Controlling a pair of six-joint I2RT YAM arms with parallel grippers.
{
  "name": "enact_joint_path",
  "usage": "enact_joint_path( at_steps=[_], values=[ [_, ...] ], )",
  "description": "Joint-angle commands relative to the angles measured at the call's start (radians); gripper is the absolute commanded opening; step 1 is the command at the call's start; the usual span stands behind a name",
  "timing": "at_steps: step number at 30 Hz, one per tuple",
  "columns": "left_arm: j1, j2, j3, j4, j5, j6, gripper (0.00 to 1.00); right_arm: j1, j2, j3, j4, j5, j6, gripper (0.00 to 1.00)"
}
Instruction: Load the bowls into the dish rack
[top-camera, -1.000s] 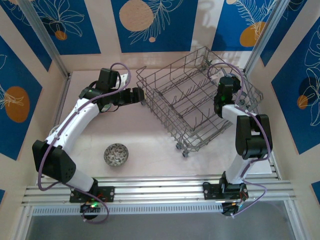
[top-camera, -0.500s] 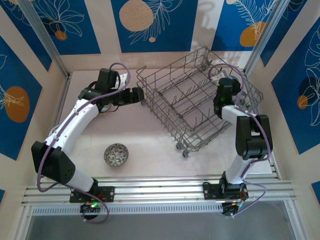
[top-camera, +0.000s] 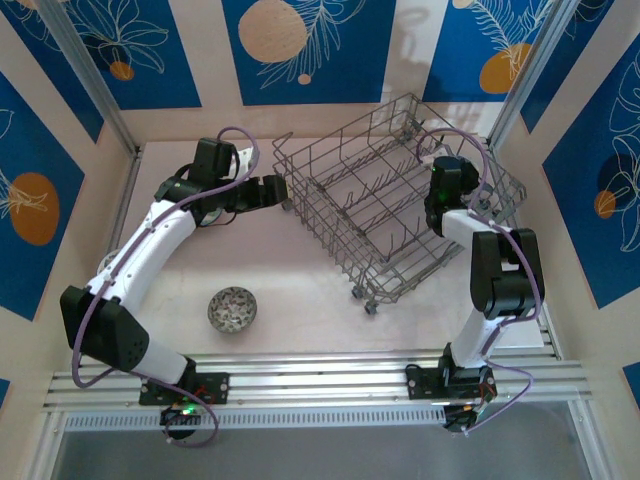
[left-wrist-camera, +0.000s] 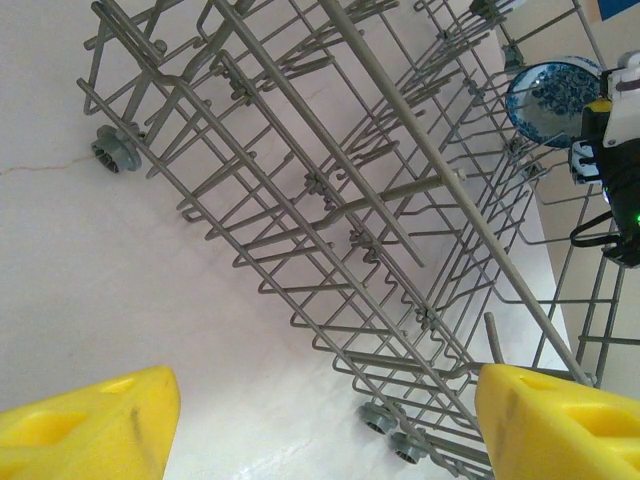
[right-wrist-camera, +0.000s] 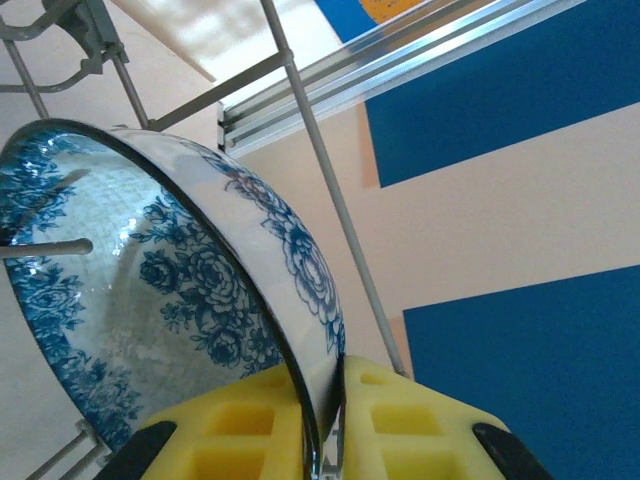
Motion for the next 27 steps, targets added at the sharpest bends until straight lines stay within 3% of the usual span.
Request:
enact_joint_path(
  at_steps=[1,15,23,27],
  values=[
    [0.01,-0.02,-0.011,0.007,-0.001,-0.007,0.78,-0.009,0.035,0.033,-0.058,0.035,0.054,0.17],
    [0.01,0.003,0.028,-0.026,-0.023,-0.014,0.78,-0.044,0.112,0.124,-0.202,0.025,0.164,0.23],
    [0.029,-0.011,0.046,-0.114,-0.077,0.017,0.78,-0.052,0.078,0.185,-0.287,0.015,0.229,0.54],
    [0.083,-0.041,0.025,-0.193,-0.092,0.043,0.79,-0.062,0.038,0.286,-0.556,-0.054,0.405,0.67]
  ],
)
